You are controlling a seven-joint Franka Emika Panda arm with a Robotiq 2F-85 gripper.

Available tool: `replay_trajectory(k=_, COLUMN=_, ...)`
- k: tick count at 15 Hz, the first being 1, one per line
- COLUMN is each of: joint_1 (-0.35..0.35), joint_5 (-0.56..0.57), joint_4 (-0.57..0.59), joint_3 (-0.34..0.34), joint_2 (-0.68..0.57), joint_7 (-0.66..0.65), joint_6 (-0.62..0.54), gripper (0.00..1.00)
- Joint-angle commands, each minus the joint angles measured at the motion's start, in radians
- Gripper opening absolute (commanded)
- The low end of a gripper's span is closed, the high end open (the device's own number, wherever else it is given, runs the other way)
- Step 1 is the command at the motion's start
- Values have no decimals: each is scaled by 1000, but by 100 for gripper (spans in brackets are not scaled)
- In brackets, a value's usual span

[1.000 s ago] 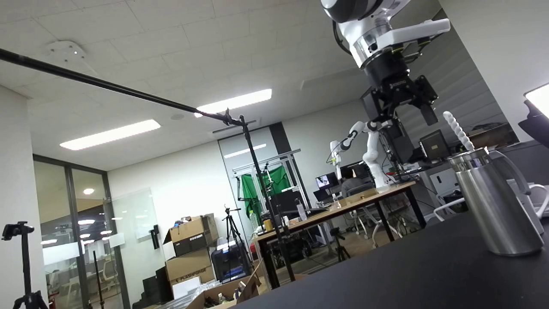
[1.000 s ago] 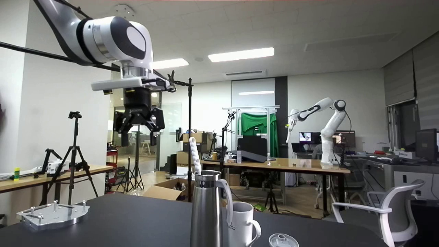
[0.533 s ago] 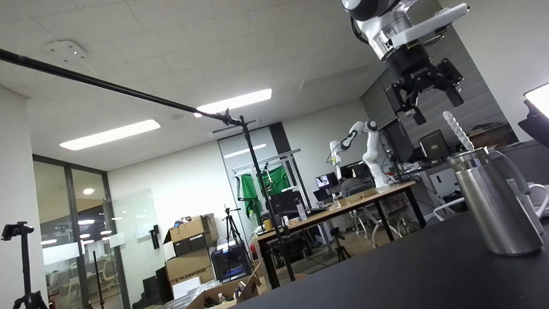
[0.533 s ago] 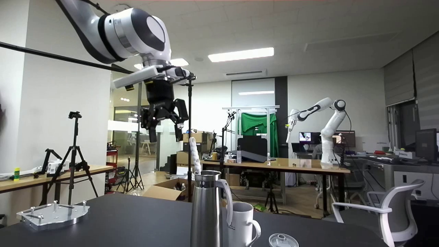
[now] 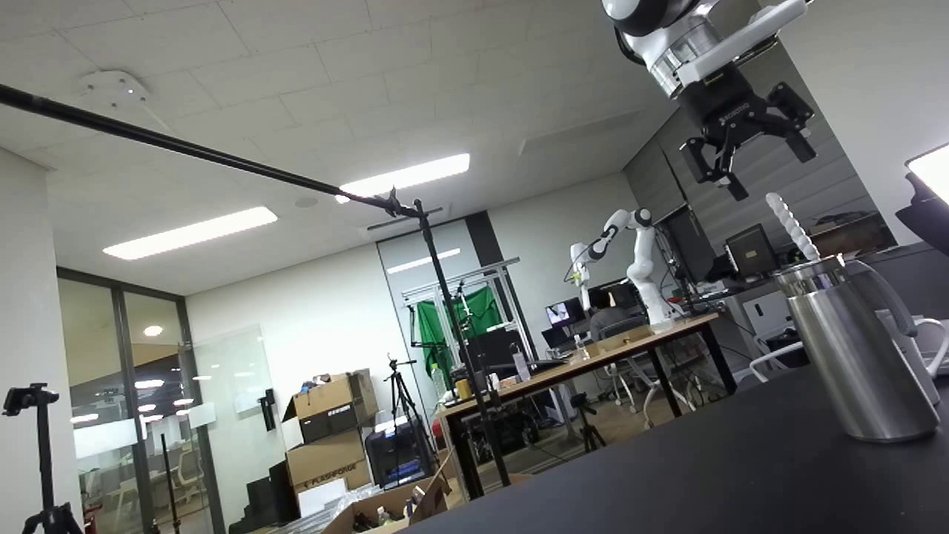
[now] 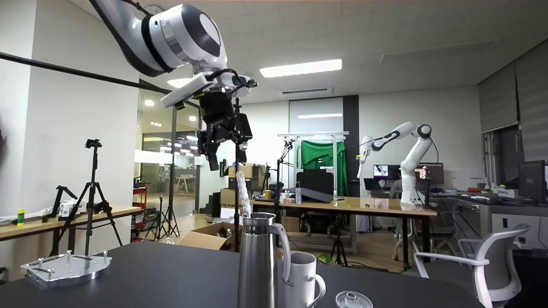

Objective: Lift and lower the thing in the flask six times

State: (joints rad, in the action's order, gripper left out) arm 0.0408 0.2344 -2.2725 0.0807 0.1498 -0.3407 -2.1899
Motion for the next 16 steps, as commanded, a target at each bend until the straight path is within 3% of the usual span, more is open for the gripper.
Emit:
replay_trajectory(k=1, joint_1=-3, joint_5=-1, joint_4=-4, joint_3=-21, joint_2=-35, joint_7=-25, joint_6=-117, gripper=100)
replay_trajectory(k=7, joint_1=-4, joint_5=-17, joint_4=-19, joint_3=-48, joint_2=-93, joint_7=-8, joint_6=-196, gripper=100)
replay_trajectory(k=8, joint_1=-5, joint_5=-17, joint_4=-21, joint_3=-51, joint_2=-99, joint_7=-10, joint_6=-198, gripper=75)
replay_trajectory(k=10, joint_1=-5, joint_5=-18, joint_4=-21, joint_3=-57, joint_2=-110, joint_7=-15, joint_6=-196, gripper=67)
replay_trajectory(k=16, joint_1=-5, joint_5=-62, joint_4=-27, joint_3=-73, joint_2=-130, joint_7=-16, joint_6=-247, gripper=25)
